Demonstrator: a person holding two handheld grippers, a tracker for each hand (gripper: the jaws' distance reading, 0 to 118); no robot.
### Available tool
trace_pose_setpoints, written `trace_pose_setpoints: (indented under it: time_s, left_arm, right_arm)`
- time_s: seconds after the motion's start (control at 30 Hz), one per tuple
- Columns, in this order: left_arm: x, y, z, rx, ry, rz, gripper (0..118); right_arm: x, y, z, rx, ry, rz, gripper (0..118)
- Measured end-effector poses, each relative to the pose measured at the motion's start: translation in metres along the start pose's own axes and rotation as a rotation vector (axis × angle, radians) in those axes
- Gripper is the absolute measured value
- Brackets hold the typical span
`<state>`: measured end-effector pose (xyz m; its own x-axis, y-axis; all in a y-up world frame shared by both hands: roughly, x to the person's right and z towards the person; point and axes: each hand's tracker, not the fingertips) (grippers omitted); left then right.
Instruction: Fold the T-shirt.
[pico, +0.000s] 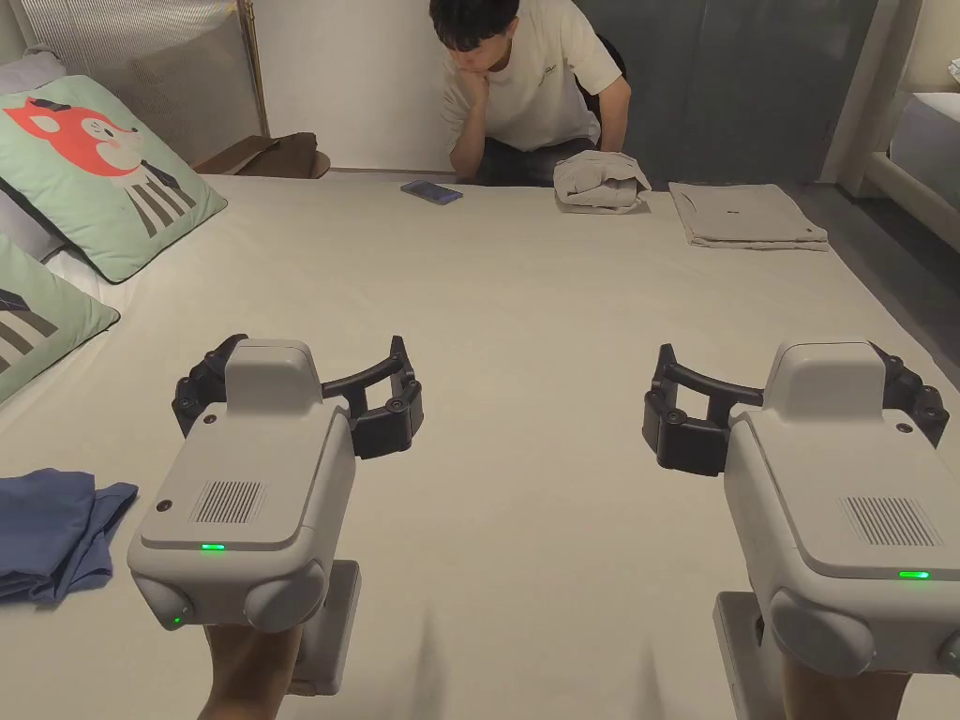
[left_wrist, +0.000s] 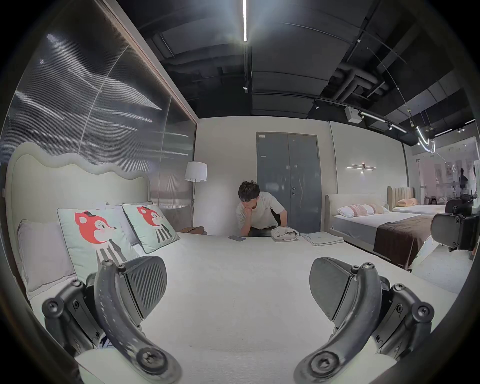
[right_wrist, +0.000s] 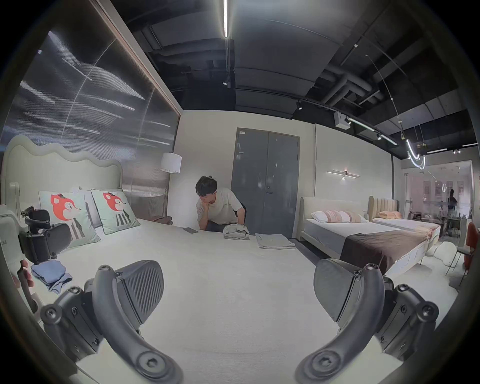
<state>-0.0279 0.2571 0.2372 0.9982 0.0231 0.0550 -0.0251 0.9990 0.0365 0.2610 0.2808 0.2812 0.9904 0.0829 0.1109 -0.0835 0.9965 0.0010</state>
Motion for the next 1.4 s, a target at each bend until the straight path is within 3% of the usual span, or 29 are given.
trace_pose_setpoints:
  time_s: [1.4]
  left_arm:
    - [-0.0069,-0.0015,0.0009,0.000,0.006,0.009,110]
  right_arm:
    - [-0.0039,0.0016,0.0026,0.024,0.001,0.015,114]
